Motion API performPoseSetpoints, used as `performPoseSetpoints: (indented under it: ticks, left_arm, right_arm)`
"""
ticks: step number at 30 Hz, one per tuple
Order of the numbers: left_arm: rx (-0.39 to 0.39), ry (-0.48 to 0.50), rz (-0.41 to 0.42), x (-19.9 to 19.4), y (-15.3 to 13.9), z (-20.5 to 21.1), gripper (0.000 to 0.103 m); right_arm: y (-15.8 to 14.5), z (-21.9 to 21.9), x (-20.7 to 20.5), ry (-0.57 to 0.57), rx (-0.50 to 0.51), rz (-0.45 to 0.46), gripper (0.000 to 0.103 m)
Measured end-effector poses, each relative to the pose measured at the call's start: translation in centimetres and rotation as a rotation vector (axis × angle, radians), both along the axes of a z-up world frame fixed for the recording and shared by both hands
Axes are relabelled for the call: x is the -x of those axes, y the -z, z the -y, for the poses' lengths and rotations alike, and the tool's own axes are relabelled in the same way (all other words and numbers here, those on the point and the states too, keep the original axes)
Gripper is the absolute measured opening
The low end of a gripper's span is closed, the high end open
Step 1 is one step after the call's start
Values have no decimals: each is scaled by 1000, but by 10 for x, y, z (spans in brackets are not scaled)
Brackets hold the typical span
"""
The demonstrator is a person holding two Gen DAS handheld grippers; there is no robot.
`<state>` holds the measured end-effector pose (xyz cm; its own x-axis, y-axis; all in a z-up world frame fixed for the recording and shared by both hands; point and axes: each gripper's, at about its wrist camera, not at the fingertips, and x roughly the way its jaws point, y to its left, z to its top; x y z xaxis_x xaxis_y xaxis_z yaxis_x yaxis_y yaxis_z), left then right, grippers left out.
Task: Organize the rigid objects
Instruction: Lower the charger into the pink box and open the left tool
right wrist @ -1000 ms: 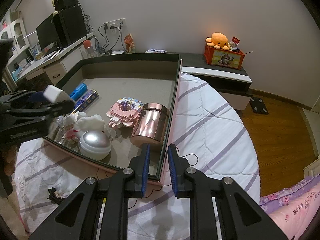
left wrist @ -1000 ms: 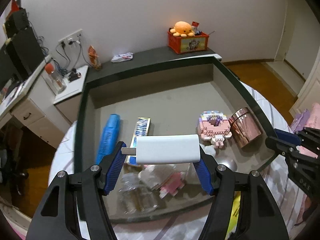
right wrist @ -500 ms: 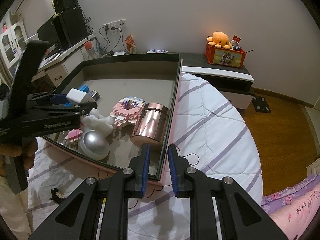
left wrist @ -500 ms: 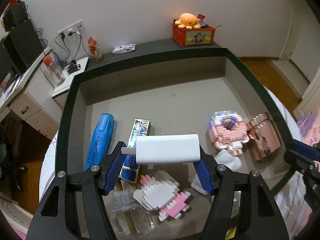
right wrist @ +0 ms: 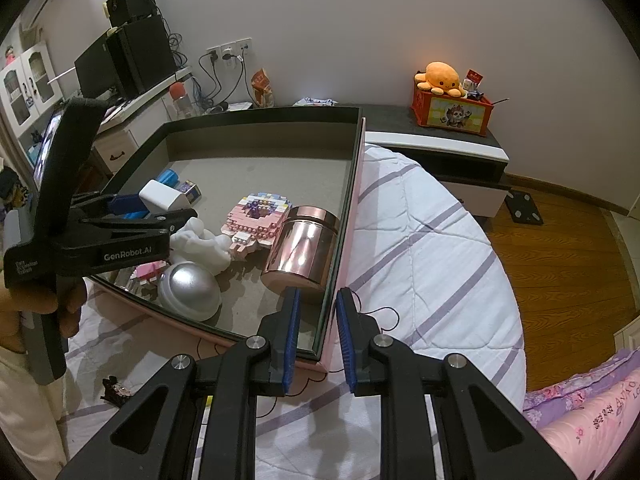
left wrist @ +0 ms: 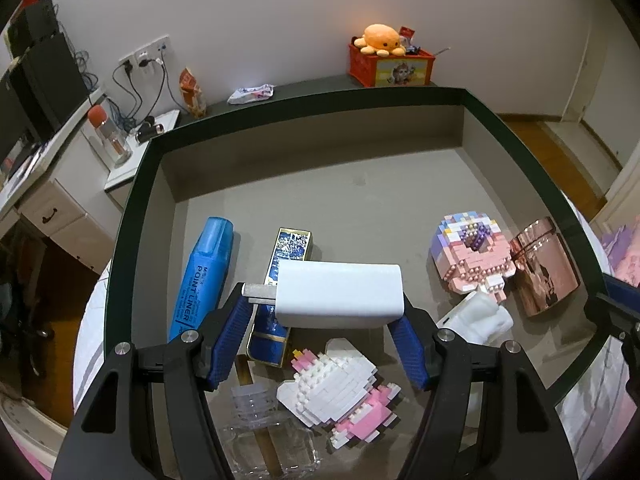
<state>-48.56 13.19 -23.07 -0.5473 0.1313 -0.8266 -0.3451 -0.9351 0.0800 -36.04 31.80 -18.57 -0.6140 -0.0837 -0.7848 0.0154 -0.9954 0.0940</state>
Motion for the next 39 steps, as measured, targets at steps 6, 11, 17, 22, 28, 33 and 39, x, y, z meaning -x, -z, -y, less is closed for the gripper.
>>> performPoseSetpoints:
  ticks: [6, 11, 17, 22, 28, 33, 39]
  left_arm:
    - [11, 4, -2, -2, 1, 1, 68]
    - [11, 6, 2, -1, 1, 1, 68]
    - [19, -4, 4, -1, 1, 1, 71]
    - [42, -1, 13, -2, 2, -1, 71]
    - [80, -18, 21, -3, 7, 1, 72]
    - [71, -58, 35, -1, 9, 18, 70]
    - [94, -59, 27, -5, 9, 21, 77]
  right_arm:
    - [-1, -2, 0, 2, 1, 3, 20]
    - [0, -2, 1, 0, 3, 4, 20]
    - [0, -2, 1, -1, 14, 8, 20]
    - [0, -2, 1, -1, 13, 10, 20]
    - [1, -3, 1, -4, 16, 16, 20]
    - [0, -3, 1, -6, 17, 18, 20]
    - [0, -2, 3, -4, 12, 23, 20]
